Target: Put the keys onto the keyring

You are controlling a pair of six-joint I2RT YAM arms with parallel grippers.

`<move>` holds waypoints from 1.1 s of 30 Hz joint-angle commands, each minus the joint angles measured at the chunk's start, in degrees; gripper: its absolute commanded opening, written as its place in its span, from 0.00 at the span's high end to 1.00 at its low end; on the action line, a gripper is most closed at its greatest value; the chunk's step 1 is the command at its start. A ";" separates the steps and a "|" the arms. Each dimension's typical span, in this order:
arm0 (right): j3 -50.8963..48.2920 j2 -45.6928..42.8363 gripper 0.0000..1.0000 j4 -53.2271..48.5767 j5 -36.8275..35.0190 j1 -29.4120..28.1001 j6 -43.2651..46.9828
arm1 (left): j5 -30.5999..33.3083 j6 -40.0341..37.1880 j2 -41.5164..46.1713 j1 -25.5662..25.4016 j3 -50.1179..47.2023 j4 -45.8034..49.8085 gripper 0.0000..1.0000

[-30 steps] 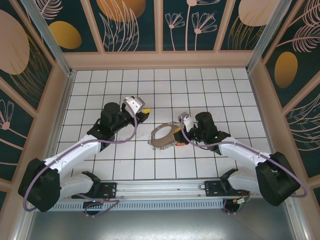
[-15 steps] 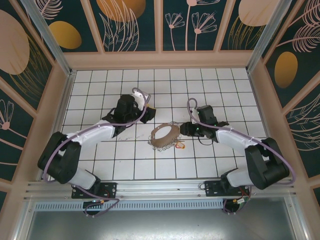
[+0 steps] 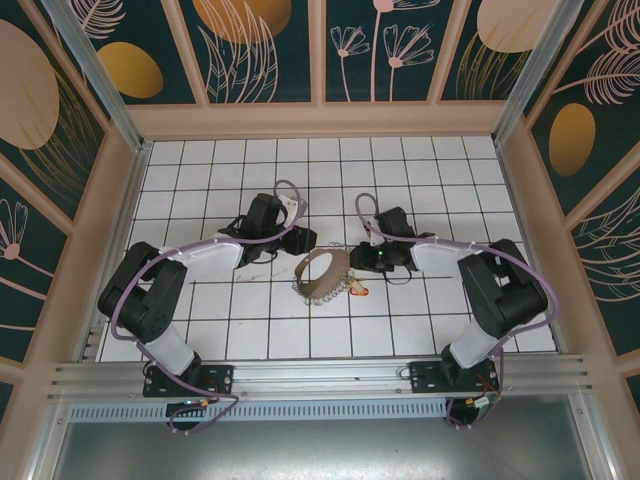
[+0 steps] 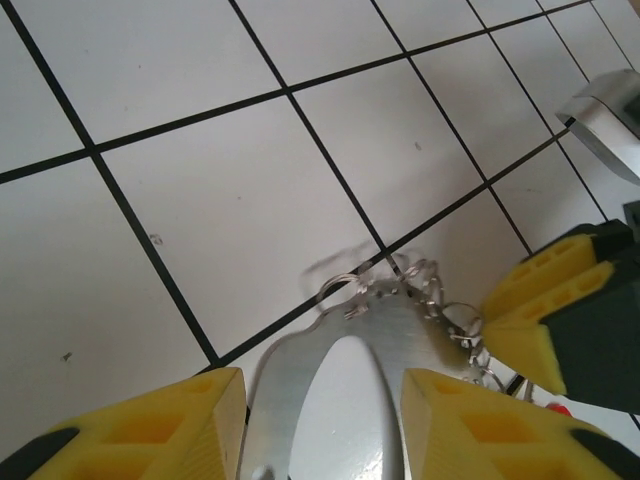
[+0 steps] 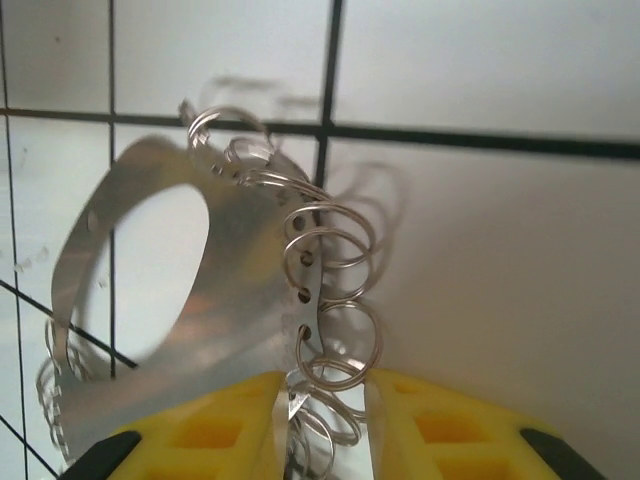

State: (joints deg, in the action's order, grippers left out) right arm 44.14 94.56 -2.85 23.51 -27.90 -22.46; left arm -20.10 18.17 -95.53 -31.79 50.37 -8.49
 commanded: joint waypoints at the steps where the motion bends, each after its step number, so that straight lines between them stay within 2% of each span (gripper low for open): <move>1: 3.11 3.66 0.74 1.12 0.09 -0.71 1.85 | 2.51 1.52 0.68 0.10 0.70 0.50 0.54; 8: 11.12 10.94 0.76 0.31 2.50 -1.02 5.08 | 7.34 2.52 3.24 0.14 -1.07 -0.95 0.54; 10: 11.05 10.28 0.76 1.72 2.46 -1.09 5.59 | 9.00 2.97 4.37 0.14 -2.03 -1.64 0.54; 13: 10.32 5.79 0.74 3.09 -1.72 -0.89 6.64 | 12.33 3.36 6.66 0.11 -3.60 -2.87 0.54; 16: 7.27 -2.87 0.69 7.37 -9.39 -0.99 9.59 | 18.23 3.54 10.21 0.13 -5.33 -4.26 0.53; 23: -5.43 -25.24 0.61 22.90 -34.33 0.11 23.39 | 33.98 1.94 20.46 0.31 -9.12 -7.66 0.50; 24: -7.78 -27.73 0.59 25.92 -37.72 0.71 25.71 | 36.36 1.56 22.50 0.29 -10.52 -9.15 0.47; 26: -11.15 -31.45 0.54 29.59 -41.27 2.89 29.42 | 39.83 0.40 26.84 0.30 -13.92 -13.13 0.30; 27: -12.17 -32.55 0.39 29.92 -41.96 4.41 30.32 | 41.77 -0.22 28.83 0.32 -15.35 -14.99 0.19; 28: -13.17 -33.48 0.36 29.84 -43.15 6.39 30.64 | 43.94 -1.15 30.96 0.25 -17.03 -16.98 0.02; 33: -20.25 -35.32 0.31 35.82 -44.44 14.79 28.97 | 54.28 -5.27 36.67 1.28 -21.12 -20.95 0.01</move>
State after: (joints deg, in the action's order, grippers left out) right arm 27.62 60.25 26.57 -16.95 -15.77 4.78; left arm 24.93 16.43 -60.29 -31.42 30.57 -24.01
